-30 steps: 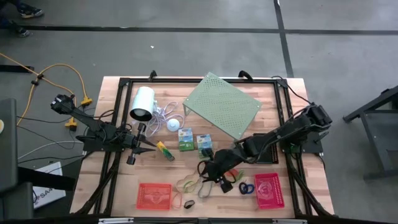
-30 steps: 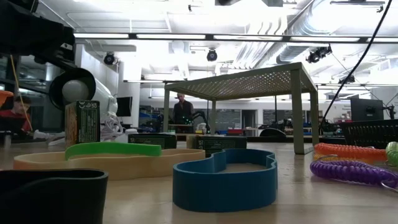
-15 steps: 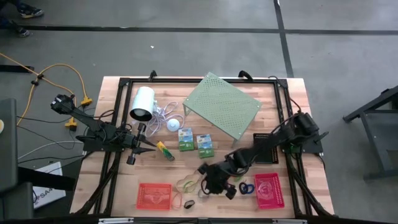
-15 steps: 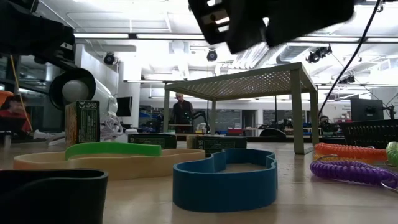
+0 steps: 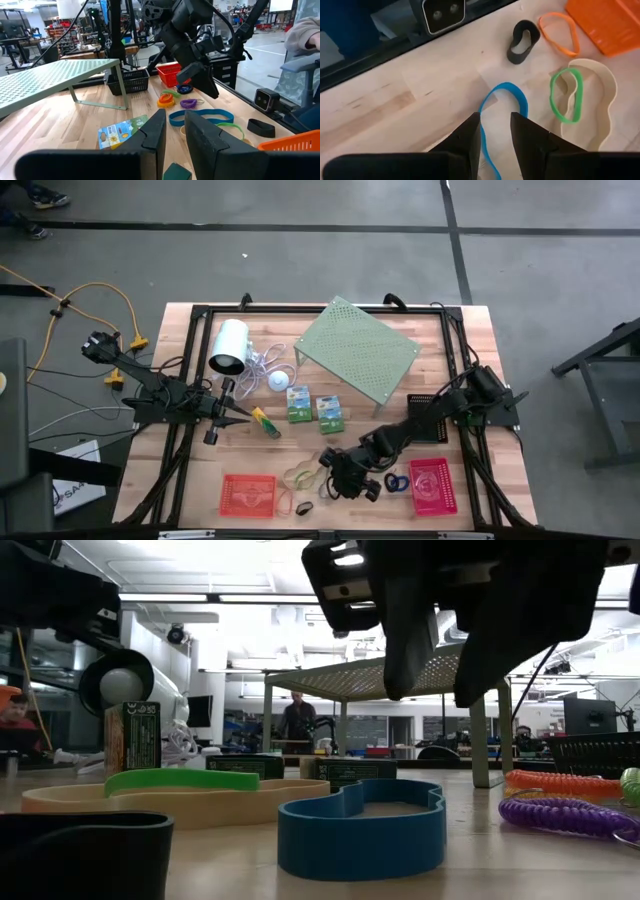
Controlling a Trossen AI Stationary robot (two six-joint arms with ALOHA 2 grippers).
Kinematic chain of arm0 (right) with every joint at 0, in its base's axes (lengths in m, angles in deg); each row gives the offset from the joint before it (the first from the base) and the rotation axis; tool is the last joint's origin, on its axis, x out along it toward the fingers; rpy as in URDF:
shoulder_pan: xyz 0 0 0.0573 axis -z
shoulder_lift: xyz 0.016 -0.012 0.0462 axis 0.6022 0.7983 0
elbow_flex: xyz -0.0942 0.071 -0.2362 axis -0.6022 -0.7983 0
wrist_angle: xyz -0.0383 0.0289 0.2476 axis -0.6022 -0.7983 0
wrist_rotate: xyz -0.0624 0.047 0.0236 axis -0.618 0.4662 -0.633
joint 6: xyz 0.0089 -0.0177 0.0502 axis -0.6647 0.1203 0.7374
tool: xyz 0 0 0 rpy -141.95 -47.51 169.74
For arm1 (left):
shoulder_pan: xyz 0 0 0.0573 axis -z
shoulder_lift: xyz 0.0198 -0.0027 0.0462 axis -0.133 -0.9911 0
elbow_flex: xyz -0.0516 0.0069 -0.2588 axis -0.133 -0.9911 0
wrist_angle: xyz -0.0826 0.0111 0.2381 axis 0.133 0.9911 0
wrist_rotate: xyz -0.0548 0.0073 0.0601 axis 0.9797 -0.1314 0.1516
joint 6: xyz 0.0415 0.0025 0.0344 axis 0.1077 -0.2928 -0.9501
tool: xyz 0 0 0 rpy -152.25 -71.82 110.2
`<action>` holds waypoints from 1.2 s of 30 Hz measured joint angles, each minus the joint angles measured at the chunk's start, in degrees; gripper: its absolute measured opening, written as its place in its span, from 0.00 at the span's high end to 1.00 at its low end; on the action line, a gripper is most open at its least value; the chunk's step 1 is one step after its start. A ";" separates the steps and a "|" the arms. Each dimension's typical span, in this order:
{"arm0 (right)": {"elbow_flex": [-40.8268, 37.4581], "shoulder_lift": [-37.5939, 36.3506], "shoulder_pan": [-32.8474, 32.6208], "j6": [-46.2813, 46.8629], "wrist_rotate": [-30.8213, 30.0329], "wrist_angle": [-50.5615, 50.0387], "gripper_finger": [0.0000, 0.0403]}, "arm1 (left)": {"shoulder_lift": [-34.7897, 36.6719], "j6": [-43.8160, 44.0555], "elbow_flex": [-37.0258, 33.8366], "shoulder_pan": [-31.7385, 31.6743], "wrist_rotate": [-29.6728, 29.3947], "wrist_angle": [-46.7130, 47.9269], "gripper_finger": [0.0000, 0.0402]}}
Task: Pick & Place Office Desk Supplies
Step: Put the blue rubber band into the red bin
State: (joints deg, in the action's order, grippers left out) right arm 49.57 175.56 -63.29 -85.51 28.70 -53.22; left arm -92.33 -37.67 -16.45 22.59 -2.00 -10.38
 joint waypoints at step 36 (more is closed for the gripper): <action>0.00 4.59 -0.37 0.44 -2.12 0.38 0.76 | 0.00 0.00 0.00 -0.01 -0.01 -0.60 0.84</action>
State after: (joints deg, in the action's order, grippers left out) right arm 49.57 180.15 -63.66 -85.07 26.58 -52.85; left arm -92.33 -37.67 -16.45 22.58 -2.01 -10.99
